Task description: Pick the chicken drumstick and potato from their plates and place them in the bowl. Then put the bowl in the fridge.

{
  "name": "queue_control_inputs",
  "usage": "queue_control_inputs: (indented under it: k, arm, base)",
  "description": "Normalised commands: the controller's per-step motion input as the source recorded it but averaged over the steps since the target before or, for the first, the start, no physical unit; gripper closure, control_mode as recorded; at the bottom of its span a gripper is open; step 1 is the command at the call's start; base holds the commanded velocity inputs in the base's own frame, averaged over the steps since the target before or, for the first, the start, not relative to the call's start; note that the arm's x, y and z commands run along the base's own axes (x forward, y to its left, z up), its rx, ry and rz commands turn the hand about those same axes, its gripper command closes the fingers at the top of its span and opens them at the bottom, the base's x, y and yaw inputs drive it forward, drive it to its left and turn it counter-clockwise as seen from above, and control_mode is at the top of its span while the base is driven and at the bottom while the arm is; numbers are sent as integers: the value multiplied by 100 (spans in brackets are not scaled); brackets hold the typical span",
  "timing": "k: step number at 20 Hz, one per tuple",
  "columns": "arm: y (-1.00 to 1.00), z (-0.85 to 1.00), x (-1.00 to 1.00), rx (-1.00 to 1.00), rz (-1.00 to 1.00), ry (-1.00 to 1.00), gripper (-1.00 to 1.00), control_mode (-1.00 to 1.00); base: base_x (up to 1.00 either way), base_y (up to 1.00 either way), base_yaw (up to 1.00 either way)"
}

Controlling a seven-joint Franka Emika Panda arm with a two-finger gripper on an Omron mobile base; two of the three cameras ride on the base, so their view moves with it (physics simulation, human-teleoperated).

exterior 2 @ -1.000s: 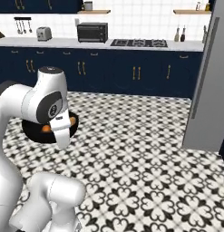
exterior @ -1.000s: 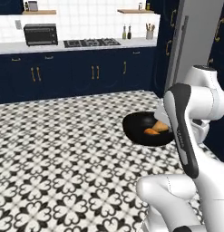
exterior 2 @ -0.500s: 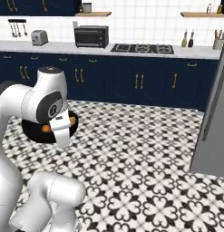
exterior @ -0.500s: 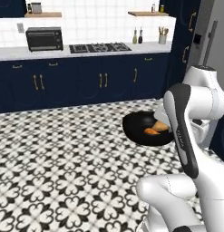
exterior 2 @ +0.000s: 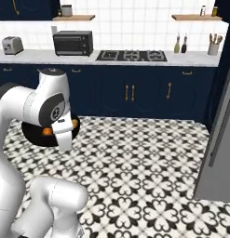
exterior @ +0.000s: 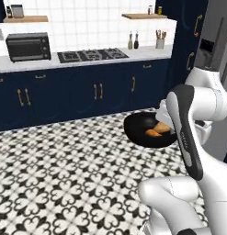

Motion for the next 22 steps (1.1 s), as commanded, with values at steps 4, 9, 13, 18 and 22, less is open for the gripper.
queue_control_inputs:
  k: [4,9,13,18,22]
  arm:
    - [0,0,0,0,0,0,100,100]
    - [0,0,0,0,0,0,100,100]
    - [0,0,0,0,0,0,100,100]
    - [0,0,0,0,0,0,100,100]
    - [0,0,0,0,0,0,100,100]
  base:
    - [100,100,-57]
    - [100,100,-57]
    - [100,95,-63]
    - [100,97,-62]
    - [100,100,-58]
